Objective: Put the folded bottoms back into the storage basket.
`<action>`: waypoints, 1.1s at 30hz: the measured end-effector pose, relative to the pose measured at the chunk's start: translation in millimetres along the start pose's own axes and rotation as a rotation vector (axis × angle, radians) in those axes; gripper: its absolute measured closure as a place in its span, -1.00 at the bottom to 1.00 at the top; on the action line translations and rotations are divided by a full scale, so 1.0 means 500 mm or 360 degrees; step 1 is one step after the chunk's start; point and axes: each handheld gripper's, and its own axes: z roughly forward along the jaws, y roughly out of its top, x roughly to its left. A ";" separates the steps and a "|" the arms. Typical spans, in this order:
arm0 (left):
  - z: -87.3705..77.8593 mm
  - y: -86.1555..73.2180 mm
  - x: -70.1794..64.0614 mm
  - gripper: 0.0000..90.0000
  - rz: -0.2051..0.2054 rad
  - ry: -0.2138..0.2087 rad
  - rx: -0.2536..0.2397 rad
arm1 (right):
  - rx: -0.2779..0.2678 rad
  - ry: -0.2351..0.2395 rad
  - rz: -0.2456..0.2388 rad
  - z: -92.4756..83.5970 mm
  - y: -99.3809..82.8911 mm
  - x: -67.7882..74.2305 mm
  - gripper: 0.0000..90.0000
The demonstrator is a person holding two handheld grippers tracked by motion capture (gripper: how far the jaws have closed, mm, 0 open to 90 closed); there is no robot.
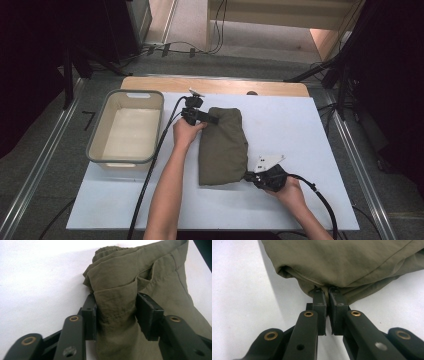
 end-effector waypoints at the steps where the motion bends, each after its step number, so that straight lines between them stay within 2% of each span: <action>1: -0.001 0.000 0.000 0.32 0.0001 0.0001 -0.0004 | -0.0001 0.0003 0.0007 0.000 0.000 0.000 0.84; 5: -0.004 -0.003 -0.002 0.40 0.0019 -0.0006 -0.0031 | -0.0003 -0.0003 0.0003 0.000 0.000 0.000 0.85; 7: -0.005 -0.004 -0.002 0.42 0.0006 -0.0011 -0.0040 | -0.0008 0.0001 0.0009 0.000 -0.001 -0.001 0.85; 11: -0.009 -0.004 -0.004 0.45 0.0023 -0.0027 -0.0061 | -0.0030 0.0058 0.0074 -0.001 -0.004 -0.008 0.86; 16: -0.016 -0.004 -0.013 0.47 0.0060 -0.0022 -0.0088 | -0.0063 0.0075 0.0107 -0.004 -0.004 -0.009 0.87; 23: -0.025 -0.001 -0.022 0.48 0.0108 -0.0030 -0.0127 | -0.0123 0.0059 0.0092 -0.014 -0.001 -0.009 0.88; 33: -0.032 -0.002 -0.030 0.48 0.0138 -0.0043 -0.0168 | -0.0150 0.0047 0.0088 -0.022 0.002 -0.009 0.87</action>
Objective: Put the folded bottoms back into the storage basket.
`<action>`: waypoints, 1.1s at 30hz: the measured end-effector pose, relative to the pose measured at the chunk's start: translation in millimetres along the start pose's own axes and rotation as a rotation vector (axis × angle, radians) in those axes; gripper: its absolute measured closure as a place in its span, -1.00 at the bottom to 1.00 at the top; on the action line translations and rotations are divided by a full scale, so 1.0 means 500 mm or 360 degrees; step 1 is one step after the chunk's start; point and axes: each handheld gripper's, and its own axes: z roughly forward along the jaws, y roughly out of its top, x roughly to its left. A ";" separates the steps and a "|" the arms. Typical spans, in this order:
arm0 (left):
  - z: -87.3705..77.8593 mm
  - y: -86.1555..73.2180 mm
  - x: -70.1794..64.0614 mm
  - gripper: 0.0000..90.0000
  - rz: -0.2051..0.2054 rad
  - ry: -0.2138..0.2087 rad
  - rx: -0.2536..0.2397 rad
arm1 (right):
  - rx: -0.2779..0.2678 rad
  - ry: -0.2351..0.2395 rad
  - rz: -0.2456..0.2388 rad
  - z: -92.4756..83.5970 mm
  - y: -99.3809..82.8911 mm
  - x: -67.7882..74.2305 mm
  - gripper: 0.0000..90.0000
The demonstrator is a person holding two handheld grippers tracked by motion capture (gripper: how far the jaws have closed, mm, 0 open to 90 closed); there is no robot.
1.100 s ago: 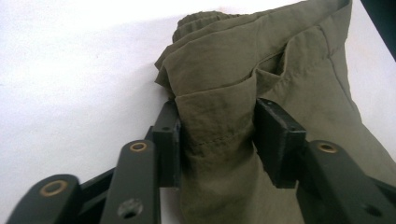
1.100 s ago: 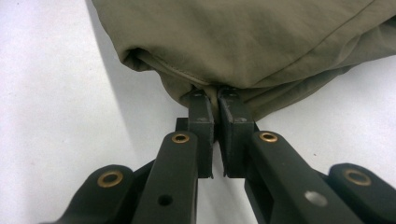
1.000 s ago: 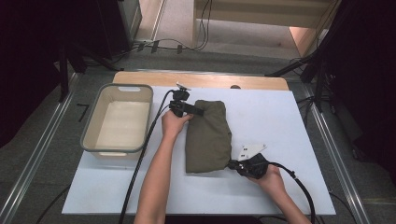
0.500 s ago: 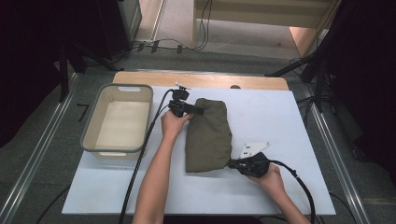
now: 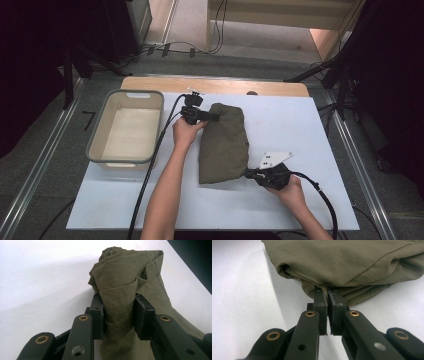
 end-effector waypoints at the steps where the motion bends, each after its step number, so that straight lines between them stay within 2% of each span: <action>1: -0.001 0.000 -0.001 0.48 0.0000 0.0001 -0.0002 | -0.0003 -0.0004 0.0002 -0.001 0.001 0.000 0.87; 12: -0.003 0.002 -0.007 0.48 0.0017 -0.0010 -0.0033 | 0.0003 -0.0013 0.0006 -0.007 0.004 0.001 0.87; 23: -0.015 0.011 -0.021 0.48 0.0041 -0.0023 -0.0091 | -0.0054 -0.0020 0.0006 -0.026 0.009 0.000 0.87; 33: -0.034 0.020 -0.031 0.48 0.0038 -0.0023 -0.0152 | -0.0108 -0.0018 0.0020 -0.038 0.015 -0.004 0.87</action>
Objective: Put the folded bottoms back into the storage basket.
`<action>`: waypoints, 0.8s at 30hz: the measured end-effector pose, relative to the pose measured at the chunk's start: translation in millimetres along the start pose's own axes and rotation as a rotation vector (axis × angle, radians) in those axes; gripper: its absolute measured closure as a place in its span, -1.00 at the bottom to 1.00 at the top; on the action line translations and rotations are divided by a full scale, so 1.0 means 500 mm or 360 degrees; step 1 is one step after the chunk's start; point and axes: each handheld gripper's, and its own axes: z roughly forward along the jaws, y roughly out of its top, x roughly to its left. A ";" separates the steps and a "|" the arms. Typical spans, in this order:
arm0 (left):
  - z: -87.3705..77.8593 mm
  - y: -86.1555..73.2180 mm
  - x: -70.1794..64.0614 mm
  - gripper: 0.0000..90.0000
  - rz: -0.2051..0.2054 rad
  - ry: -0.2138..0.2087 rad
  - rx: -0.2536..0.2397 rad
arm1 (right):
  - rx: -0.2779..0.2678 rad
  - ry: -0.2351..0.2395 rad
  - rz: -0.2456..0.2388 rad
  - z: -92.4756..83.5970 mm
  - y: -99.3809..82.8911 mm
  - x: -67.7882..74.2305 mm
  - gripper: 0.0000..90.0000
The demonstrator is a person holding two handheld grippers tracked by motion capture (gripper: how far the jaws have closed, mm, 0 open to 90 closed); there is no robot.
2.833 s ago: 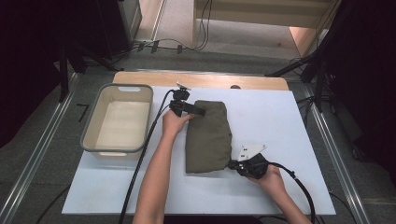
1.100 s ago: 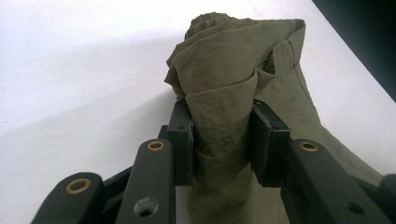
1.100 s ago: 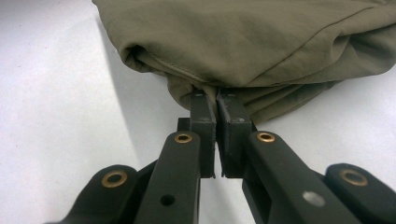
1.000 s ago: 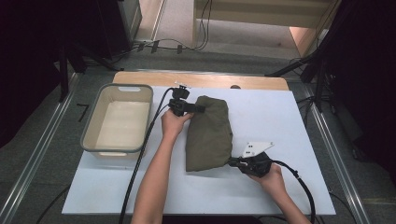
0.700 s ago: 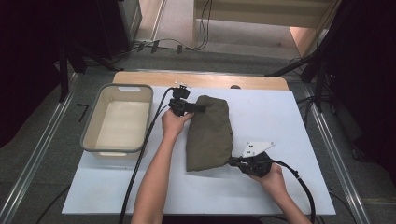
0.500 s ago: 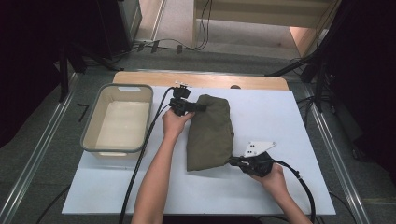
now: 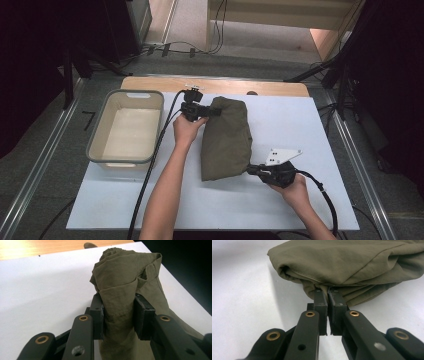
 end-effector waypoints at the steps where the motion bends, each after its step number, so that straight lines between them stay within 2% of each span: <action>1: -0.001 0.001 -0.002 0.48 -0.0006 0.0000 -0.0008 | -0.0005 -0.0001 0.0003 -0.002 0.001 -0.001 0.87; 13: -0.024 0.015 -0.011 0.48 0.0008 0.0003 -0.0053 | -0.0059 0.0000 0.0013 -0.017 0.012 -0.006 0.87; 24: -0.041 0.026 -0.019 0.48 0.0013 0.0018 -0.0069 | -0.0108 -0.0011 -0.0028 -0.036 0.037 -0.001 0.88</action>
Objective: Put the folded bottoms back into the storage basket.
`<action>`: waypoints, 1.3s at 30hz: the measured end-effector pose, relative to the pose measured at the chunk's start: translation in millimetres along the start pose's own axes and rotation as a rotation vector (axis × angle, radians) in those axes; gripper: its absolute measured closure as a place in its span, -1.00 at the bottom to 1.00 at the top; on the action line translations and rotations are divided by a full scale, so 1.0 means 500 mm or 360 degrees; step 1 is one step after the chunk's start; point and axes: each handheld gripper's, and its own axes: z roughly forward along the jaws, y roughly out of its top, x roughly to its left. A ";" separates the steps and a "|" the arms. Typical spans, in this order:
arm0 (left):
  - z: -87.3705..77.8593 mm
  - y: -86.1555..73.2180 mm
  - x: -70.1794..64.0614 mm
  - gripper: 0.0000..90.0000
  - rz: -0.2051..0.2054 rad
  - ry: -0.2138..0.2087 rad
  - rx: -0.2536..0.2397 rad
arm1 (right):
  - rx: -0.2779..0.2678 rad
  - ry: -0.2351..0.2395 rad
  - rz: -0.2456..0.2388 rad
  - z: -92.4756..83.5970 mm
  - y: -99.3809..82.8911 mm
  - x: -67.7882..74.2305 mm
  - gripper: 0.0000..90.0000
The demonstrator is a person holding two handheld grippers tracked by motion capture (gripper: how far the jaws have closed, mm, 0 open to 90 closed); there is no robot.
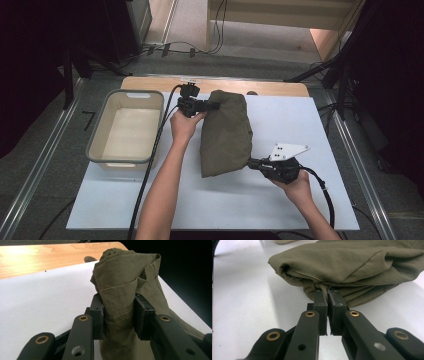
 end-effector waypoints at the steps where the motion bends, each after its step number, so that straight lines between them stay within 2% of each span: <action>1: -0.002 0.003 -0.003 0.48 0.0002 0.0007 -0.0001 | 0.0000 -0.0001 0.0000 -0.002 0.002 0.000 0.88; 19: -0.021 0.045 -0.040 0.48 0.0097 0.0069 0.0002 | -0.0068 -0.0007 -0.0025 -0.024 0.032 -0.004 0.88; 31: -0.048 0.066 -0.049 0.48 0.0136 0.0076 -0.0023 | -0.0127 -0.0009 -0.0035 -0.035 0.052 -0.002 0.88; 39: -0.068 0.078 -0.049 0.48 0.0151 0.0099 -0.0008 | -0.0167 -0.0003 -0.0046 -0.035 0.066 0.000 0.88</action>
